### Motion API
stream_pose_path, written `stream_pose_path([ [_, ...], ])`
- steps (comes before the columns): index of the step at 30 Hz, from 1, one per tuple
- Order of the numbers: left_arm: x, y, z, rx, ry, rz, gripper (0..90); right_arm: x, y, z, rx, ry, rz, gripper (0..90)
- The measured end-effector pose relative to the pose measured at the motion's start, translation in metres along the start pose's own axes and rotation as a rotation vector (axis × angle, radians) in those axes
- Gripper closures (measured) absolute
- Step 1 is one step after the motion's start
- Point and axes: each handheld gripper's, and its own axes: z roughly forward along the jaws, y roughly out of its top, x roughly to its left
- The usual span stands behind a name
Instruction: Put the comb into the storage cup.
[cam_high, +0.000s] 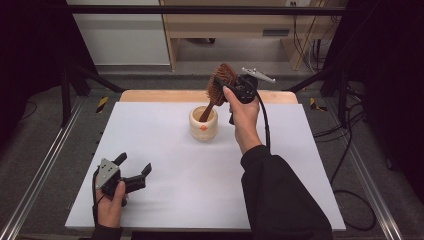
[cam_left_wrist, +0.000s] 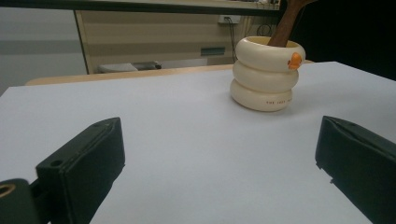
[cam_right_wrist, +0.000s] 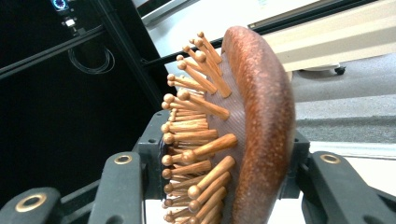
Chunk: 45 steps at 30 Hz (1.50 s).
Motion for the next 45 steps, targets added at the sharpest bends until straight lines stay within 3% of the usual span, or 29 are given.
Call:
stream_pose_path([
  [13, 0.0, 0.0, 0.0, 0.001, -0.002, 0.0, 1.4, -0.005, -0.013, 0.005, 0.021, -0.009, 0.011, 49.9],
  [45, 0.0, 0.0, 0.0, -0.001, -0.005, 0.006, 1.5, -0.005, -0.022, 0.011, 0.04, -0.006, 0.005, 49.7],
])
